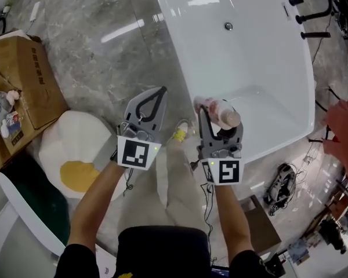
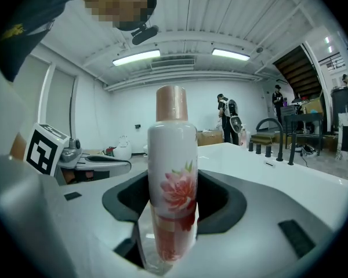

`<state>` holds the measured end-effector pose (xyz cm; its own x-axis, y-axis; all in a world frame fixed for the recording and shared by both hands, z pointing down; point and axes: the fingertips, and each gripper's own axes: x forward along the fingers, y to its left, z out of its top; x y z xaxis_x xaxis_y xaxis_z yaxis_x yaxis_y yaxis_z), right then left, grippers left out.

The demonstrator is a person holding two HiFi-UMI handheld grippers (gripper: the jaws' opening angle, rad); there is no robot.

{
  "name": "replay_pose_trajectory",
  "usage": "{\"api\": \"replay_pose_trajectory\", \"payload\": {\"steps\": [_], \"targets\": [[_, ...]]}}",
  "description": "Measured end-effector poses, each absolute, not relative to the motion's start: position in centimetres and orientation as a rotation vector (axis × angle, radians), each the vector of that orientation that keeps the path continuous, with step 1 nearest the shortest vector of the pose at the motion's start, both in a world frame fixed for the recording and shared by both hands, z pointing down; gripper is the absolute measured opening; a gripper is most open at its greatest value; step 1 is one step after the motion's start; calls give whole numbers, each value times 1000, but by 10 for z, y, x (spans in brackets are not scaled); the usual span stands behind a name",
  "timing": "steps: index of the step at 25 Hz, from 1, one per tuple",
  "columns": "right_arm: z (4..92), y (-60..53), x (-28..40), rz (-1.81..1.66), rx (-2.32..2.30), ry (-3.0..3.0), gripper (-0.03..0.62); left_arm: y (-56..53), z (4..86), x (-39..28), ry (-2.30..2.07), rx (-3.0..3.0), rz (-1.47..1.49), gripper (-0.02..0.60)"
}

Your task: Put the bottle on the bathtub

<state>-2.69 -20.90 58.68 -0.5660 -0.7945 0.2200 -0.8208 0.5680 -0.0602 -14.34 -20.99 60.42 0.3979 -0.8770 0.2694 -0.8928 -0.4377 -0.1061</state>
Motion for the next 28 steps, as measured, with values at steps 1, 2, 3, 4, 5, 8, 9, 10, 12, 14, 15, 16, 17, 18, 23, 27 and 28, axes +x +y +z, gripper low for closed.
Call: {"api": "replay_pose_trajectory", "payload": {"steps": [1, 2, 3, 4, 5, 8, 9, 10, 12, 14, 15, 16, 17, 18, 23, 27, 28], "targets": [[596, -213, -29, 226, 1368, -2627, 216, -212, 612, -145, -1629, 2582, 453, 17], [605, -216, -30, 222, 1366, -2625, 216, -214, 621, -145, -1615, 2585, 474, 17], [613, -216, -31, 222, 1359, -2620, 216, -213, 629, -145, -1597, 2585, 496, 17], [620, -216, -32, 224, 1349, -2614, 216, -212, 637, -144, -1581, 2582, 502, 17], [627, -217, -34, 223, 1337, -2610, 216, -212, 643, -144, -1575, 2576, 487, 17], [644, -232, -45, 208, 1311, -2616, 216, -225, 657, -150, -1596, 2565, 431, 17], [650, -237, -47, 209, 1304, -2615, 216, -229, 661, -151, -1600, 2559, 425, 17], [655, -242, -50, 214, 1297, -2612, 216, -233, 665, -151, -1602, 2551, 418, 17], [664, -249, -56, 224, 1284, -2612, 216, -240, 672, -153, -1610, 2541, 402, 17], [671, -256, -63, 227, 1274, -2616, 216, -247, 675, -157, -1624, 2532, 390, 17], [675, -260, -67, 228, 1270, -2616, 216, -251, 676, -159, -1630, 2526, 387, 17], [678, -264, -69, 228, 1268, -2615, 216, -255, 676, -160, -1634, 2520, 385, 17], [682, -269, -72, 229, 1266, -2614, 216, -258, 676, -161, -1639, 2514, 382, 17], [685, -273, -74, 229, 1265, -2613, 216, -262, 675, -162, -1643, 2509, 378, 17], [701, -293, -82, 245, 1260, -2606, 216, -274, 683, -168, -1653, 2499, 392, 17], [706, -302, -86, 262, 1261, -2617, 216, -277, 693, -167, -1635, 2482, 382, 17], [707, -304, -88, 259, 1261, -2620, 216, -278, 696, -166, -1635, 2482, 388, 17]]}}
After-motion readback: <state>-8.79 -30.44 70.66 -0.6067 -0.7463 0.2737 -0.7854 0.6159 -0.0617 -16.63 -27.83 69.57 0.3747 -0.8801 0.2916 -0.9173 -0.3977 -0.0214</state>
